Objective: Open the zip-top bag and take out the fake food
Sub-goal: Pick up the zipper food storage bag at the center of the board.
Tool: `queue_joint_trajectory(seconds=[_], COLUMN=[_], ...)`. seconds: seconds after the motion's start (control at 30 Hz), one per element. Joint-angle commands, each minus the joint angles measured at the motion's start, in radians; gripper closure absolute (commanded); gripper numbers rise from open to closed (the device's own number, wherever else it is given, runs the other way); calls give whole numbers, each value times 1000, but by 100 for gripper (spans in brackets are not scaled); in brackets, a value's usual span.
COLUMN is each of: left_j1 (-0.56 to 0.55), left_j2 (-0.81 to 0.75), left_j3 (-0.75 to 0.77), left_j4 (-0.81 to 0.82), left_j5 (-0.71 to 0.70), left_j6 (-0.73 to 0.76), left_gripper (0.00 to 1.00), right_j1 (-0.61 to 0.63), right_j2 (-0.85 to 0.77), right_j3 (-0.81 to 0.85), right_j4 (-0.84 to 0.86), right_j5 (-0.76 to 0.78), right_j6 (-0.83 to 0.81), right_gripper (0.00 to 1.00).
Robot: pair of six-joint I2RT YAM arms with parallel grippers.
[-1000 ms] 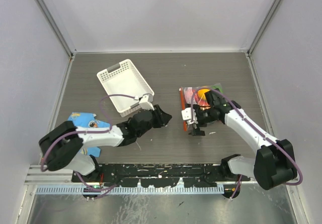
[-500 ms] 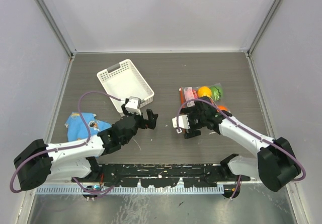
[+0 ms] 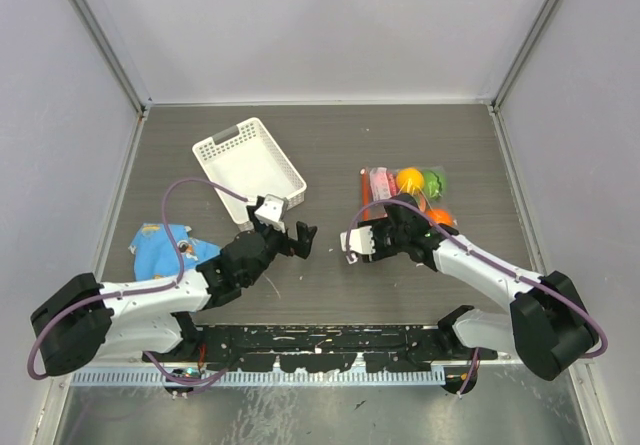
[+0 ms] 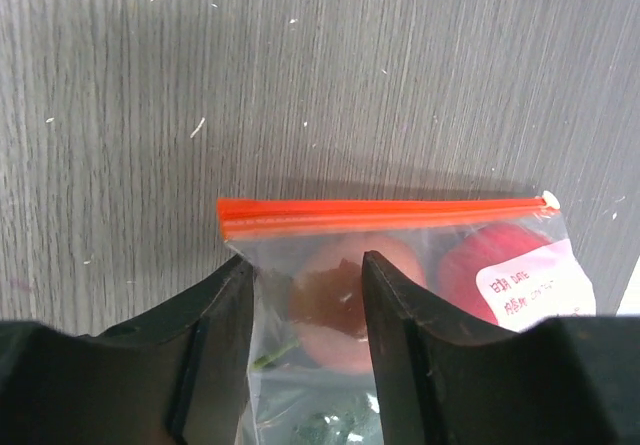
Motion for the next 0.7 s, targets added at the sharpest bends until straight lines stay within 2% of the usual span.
queue_joint_trajectory(seconds=[0.0, 0.23, 0.37, 0.53, 0.67], left_j1=[6, 6, 15, 107, 139], left_j2=[27, 137, 243, 350, 435], left_j3=[-24, -65, -45, 14, 61], left_j4=[156, 346, 435, 542, 601], left_j5=[48, 242, 344, 587, 621], left_j6=[77, 225, 304, 293, 309], left_gripper=[2, 2, 2, 2, 2], right_j1=[6, 4, -22, -68, -82], right_j2=[-4, -9, -25, -46, -53], right_j3=[-3, 40, 105, 158, 178], right_j4=[75, 33, -55, -134, -164], right_j5=[33, 2, -77, -174, -198], right_j6=[16, 67, 118, 149, 155], right_gripper=[55, 98, 99, 99, 99])
